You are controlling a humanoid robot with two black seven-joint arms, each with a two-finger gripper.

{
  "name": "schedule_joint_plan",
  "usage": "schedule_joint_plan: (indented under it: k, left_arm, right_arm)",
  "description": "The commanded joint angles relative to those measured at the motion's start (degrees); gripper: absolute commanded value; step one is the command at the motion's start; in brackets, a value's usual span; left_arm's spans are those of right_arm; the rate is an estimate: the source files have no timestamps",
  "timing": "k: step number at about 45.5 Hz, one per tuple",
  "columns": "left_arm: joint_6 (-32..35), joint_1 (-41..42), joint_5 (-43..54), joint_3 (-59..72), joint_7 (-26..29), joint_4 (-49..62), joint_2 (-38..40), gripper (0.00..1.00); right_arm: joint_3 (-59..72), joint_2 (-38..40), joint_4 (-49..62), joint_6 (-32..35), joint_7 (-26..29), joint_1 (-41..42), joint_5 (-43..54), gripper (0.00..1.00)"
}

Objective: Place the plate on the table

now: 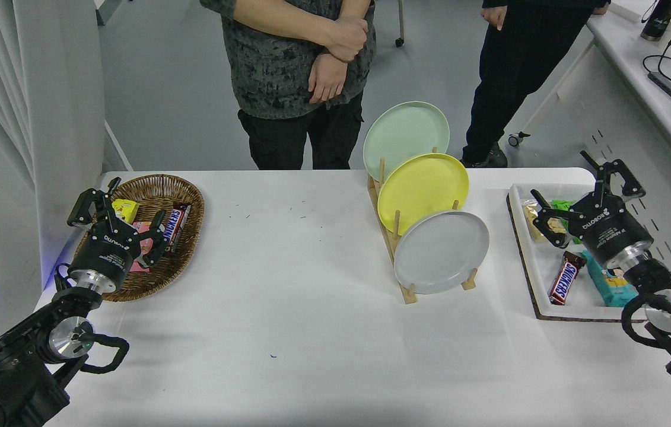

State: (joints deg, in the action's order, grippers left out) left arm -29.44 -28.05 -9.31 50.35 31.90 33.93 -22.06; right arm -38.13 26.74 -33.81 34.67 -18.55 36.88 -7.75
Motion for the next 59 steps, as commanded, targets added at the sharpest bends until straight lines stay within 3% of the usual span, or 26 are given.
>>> schedule_joint_plan:
  k: [1,59]
  left_arm:
    - [0.0,0.1,0.0,0.01,-0.08,0.0,0.0,0.98]
    - [0.0,0.01,0.0,-0.08,0.09,0.0,0.0,0.98]
  right_arm:
    - [-0.02,-0.19,0.06,-0.04,0.0,-0.14,0.01,1.0]
    - [1.13,-3.09,2.26,0.04,-0.09,-1.28,0.1,1.0]
